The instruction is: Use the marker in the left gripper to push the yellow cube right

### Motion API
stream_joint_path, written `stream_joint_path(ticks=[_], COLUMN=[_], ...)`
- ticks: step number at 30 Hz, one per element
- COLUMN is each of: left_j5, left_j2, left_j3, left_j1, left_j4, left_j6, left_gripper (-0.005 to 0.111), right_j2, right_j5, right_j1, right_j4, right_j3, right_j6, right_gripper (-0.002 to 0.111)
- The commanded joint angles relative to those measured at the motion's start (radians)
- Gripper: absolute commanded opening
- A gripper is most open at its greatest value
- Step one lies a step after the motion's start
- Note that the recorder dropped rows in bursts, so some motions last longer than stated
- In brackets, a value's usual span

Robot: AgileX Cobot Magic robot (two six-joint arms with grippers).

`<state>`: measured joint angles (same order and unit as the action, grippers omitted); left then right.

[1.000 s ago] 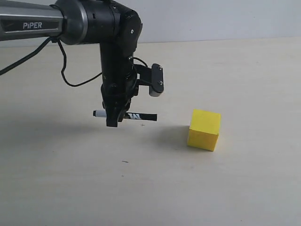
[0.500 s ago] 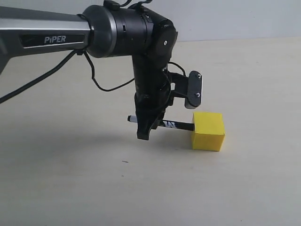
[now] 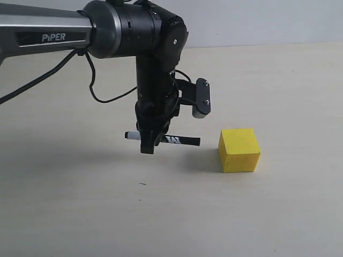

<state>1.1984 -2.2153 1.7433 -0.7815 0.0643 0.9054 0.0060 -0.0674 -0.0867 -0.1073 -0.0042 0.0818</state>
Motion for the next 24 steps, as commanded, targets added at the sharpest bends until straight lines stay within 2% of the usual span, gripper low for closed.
stream_joint_path(ticks=[1,7,12,17,24], left_j5=[0.021,-0.006,0.023,0.010,-0.003], left_j2=[0.005,-0.001,-0.038,-0.046,-0.046], left_j3=[0.007,0.007,0.013,0.013,0.013], left_j1=[0.014,0.014,0.022,0.055,0.053], left_j4=[-0.001,-0.071,-0.124,-0.266,-0.237], left_j6=[-0.025,-0.019,0.017,0.112,0.119], left_gripper=[0.000,0.000,0.000,0.000,0.000], right_j2=[-0.006,-0.006,-0.006,-0.006,-0.006], right_j5=[0.001,0.001,0.001,0.001,0.001], right_j1=[-0.006,-0.006,-0.006,-0.006,-0.006], right_j4=[0.006,0.006,0.006,0.006,0.006], right_j3=[0.004,0.004,0.004,0.004,0.004], right_j6=[-0.003,-0.003,-0.003,-0.003,-0.003], right_gripper=[0.000,0.000,0.000,0.000,0.000])
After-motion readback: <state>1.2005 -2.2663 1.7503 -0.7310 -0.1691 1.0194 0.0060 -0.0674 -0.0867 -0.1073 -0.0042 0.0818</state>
